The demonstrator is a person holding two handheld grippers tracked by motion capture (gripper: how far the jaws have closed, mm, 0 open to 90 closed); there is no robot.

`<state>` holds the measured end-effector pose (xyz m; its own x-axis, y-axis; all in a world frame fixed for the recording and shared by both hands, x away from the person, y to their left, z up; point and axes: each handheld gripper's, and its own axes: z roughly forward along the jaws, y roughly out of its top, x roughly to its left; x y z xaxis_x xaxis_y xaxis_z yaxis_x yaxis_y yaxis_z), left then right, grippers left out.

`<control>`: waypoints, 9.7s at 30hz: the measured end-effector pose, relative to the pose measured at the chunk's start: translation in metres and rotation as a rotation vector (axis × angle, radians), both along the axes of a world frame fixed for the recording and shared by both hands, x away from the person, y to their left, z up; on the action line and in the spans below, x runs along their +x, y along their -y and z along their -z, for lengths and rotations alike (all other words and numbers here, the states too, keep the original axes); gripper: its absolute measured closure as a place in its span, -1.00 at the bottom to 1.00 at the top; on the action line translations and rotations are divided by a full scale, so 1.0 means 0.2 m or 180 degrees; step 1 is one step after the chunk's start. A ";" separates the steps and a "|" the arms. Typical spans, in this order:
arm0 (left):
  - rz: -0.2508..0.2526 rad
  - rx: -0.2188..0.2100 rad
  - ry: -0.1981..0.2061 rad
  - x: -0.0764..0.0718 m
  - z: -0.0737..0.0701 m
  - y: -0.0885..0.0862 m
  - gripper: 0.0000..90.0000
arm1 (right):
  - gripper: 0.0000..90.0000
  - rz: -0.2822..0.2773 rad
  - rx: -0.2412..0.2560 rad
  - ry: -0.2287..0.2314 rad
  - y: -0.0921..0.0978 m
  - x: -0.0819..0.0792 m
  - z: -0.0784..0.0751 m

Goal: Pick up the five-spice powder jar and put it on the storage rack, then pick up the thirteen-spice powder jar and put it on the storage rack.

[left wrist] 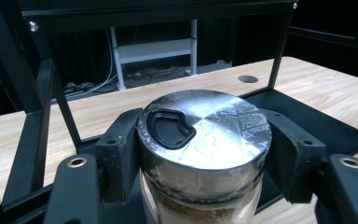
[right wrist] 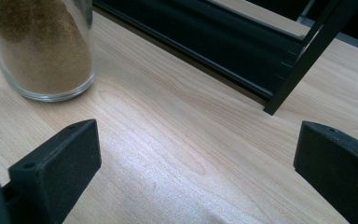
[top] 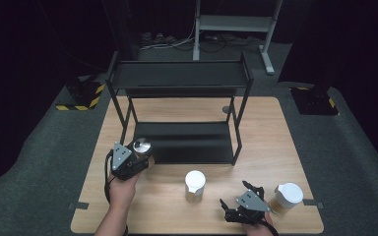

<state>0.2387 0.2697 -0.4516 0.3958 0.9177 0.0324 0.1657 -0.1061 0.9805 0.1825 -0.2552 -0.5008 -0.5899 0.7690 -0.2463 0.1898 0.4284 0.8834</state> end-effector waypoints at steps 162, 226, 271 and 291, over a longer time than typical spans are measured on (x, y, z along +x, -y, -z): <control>0.0035 0.0154 -0.0110 -0.20 0.00 0.09 -0.99 | -1.00 -0.0035 -0.0069 0.0059 -0.01 -0.01 0.01; 0.0471 0.1041 -0.0437 -0.41 0.23 0.07 -0.98 | -1.00 -0.0064 -0.0004 0.0040 0.01 -0.01 0.00; 0.0528 0.1147 -0.0396 -0.42 0.23 0.09 -0.98 | -1.00 -0.0478 0.0514 0.0092 -0.06 -0.05 -0.07; 0.0552 0.1144 -0.0362 -0.43 0.24 0.08 -0.98 | -1.00 -0.0559 0.0641 0.0000 -0.15 0.00 -0.07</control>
<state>0.1534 0.2539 -0.4991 0.5631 0.7754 0.2858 0.2205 -0.4742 0.8523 0.1830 -0.2244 -0.4873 -0.7186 0.6883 -0.0986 0.1281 0.2704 0.9542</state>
